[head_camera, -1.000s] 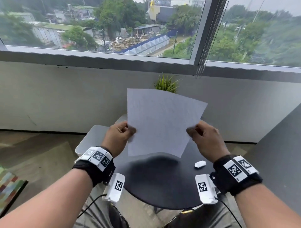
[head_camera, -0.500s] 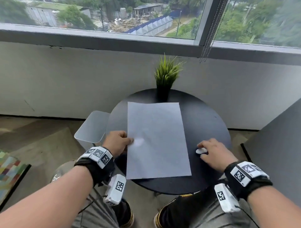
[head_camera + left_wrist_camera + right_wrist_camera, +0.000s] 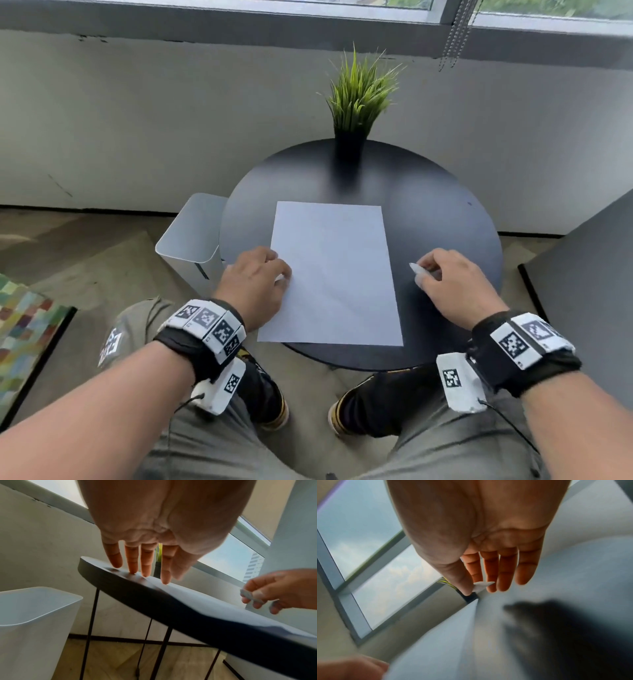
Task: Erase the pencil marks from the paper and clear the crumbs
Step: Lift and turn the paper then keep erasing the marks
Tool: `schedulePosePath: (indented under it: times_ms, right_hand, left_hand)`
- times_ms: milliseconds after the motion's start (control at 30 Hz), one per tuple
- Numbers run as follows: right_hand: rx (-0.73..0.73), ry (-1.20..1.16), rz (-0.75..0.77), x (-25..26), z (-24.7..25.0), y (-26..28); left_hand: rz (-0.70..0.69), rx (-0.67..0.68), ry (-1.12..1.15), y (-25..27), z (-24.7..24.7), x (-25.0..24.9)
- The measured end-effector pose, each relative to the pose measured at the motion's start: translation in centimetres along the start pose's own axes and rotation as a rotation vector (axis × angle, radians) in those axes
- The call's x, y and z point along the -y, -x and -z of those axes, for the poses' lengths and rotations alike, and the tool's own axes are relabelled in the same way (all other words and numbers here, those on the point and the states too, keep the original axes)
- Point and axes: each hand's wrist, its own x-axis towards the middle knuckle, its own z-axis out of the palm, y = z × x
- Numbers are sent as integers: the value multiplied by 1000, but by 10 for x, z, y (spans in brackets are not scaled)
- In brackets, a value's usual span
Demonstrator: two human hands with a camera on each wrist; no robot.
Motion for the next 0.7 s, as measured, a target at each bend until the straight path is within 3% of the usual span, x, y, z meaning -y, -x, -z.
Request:
schedulePosePath:
  times_ms: [100,167,233,267,300,333,400,433,467,567,600,633,700]
  right_hand:
    - [63,-497,-32,39,-2,18]
    - [285,-961,-126,63,-17,34]
    - [535,-1201,-179,73,-41,47]
    - [567,-1278,-202,74,-50,50]
    - [493,-1375,-243,72,-56,47]
    - [316,-1463,-290,68,-57,42]
    - [-60,-1503,-337,63,-48,27]
    - [-99,-1487,-337,64,-44,22]
    - [-29,-1483,-328,69,-43,21]
    - [480,-1362,-298,94,-54,28]
    - [576,-1327,-290,100,-58,28]
    - [573,-1326,-304,103,-61,23]
    - [293,-1315,-342,100,-58,4]
  left_hand:
    - [-26,78,-91,4,-2,-7]
    - [-39,111,-139,7,-3,-12]
    - [-48,122,-163,11,-5,-14]
    - [-47,126,-165,13,-6,-14]
    - [-45,127,-165,15,-6,-13]
    - [-44,125,-163,17,-7,-12]
    - [-51,116,-167,20,-8,-12]
    - [-59,113,-170,21,-9,-14]
    - [-70,105,-171,22,-10,-16]
    - [-60,86,-162,24,-14,-24]
    - [-51,85,-164,25,-14,-25]
    - [-44,87,-169,25,-13,-25]
    - [-40,103,-176,27,-12,-23]
